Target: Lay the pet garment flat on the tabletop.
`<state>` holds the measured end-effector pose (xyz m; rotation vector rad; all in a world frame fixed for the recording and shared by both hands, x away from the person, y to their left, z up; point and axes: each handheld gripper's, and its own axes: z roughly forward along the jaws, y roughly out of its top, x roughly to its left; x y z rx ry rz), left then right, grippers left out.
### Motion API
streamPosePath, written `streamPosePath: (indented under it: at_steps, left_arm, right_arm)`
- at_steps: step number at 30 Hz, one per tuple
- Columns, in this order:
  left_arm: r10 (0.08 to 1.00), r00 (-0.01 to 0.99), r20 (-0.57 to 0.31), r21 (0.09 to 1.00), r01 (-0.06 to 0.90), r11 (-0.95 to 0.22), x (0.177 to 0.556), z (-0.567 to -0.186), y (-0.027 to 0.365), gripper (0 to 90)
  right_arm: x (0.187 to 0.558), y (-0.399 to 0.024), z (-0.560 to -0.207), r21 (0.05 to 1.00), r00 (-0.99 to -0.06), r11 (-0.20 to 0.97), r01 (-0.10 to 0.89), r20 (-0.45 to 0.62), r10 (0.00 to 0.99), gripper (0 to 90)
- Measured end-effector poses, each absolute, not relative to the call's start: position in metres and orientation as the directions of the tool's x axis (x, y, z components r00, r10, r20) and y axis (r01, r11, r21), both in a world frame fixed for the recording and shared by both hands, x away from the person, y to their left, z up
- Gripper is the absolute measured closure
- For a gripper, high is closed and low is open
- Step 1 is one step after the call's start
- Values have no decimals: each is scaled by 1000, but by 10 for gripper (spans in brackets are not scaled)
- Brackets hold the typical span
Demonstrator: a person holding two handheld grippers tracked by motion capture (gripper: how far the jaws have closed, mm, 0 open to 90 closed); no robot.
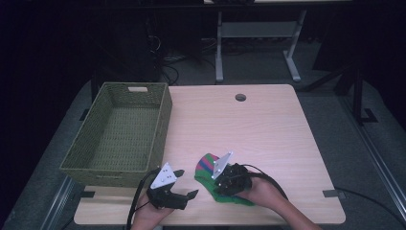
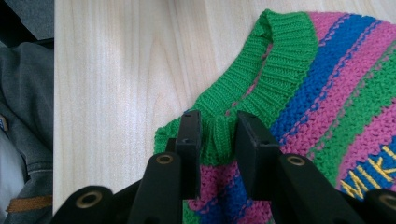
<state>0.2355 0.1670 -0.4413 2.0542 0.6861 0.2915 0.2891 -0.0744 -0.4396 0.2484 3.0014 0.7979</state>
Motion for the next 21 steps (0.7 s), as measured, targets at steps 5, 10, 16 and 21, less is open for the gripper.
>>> streamPosePath:
  at_steps: [5, 10, 16, 21]
  left_arm:
    - [575, 816, -60, 836, 356, -419, 235, -440, 168, 170]
    - [575, 816, -59, 835, 356, -419, 235, -440, 167, 170]
    - [571, 818, -66, 835, 358, -417, 235, -441, 166, 170]
    - [570, 819, -68, 835, 359, -417, 235, -441, 165, 170]
  right_arm:
    - [290, -75, -439, 505, -988, 850, 147, 28, 154, 758]
    - [290, -76, -437, 512, -987, 846, 149, 31, 155, 811]
    - [290, -78, -432, 523, -987, 839, 152, 35, 156, 842]
    - [290, -81, -429, 534, -986, 831, 156, 38, 160, 852]
